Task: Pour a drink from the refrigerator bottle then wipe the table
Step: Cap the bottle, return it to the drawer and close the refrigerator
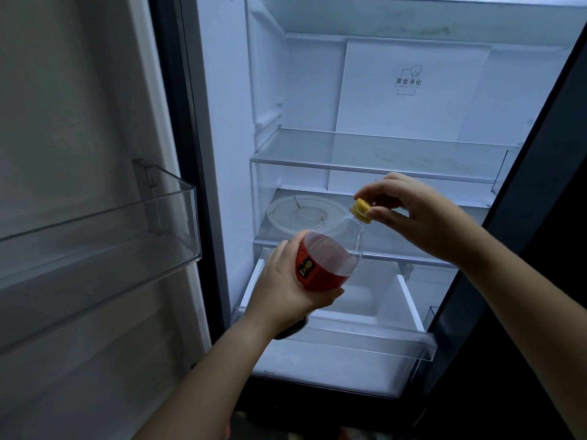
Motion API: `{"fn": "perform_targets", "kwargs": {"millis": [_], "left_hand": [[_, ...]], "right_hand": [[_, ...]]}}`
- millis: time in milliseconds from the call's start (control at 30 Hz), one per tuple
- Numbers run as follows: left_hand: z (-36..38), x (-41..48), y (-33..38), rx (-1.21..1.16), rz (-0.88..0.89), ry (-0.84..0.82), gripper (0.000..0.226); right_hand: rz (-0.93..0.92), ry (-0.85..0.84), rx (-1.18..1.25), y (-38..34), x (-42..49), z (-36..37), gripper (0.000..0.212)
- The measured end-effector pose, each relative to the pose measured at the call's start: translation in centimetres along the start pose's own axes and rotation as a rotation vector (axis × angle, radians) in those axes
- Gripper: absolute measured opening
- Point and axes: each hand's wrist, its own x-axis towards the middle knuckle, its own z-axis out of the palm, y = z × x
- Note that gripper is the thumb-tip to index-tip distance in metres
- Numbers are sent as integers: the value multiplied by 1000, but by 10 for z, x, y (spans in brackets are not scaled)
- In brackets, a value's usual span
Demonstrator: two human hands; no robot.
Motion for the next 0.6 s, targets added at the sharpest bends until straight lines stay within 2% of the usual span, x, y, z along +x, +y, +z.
{"fn": "perform_targets", "kwargs": {"millis": [100, 233, 300, 400, 533, 600], "left_hand": [[1, -2, 1, -10, 2, 13, 90], [1, -1, 3, -15, -13, 14, 91], [0, -1, 3, -10, -16, 6, 93], [-2, -2, 0, -13, -7, -11, 94], [-5, -3, 0, 0, 7, -53, 94], [-5, -2, 0, 7, 8, -64, 93]], "right_hand": [[105, 113, -42, -5, -1, 14, 17], [196, 187, -237, -8, 4, 21, 25], [196, 276, -314, -11, 4, 27, 29], [40, 397, -374, -14, -1, 30, 31], [-186, 238, -207, -1, 6, 13, 30], [-255, 209, -186, 3, 12, 11, 32]]}}
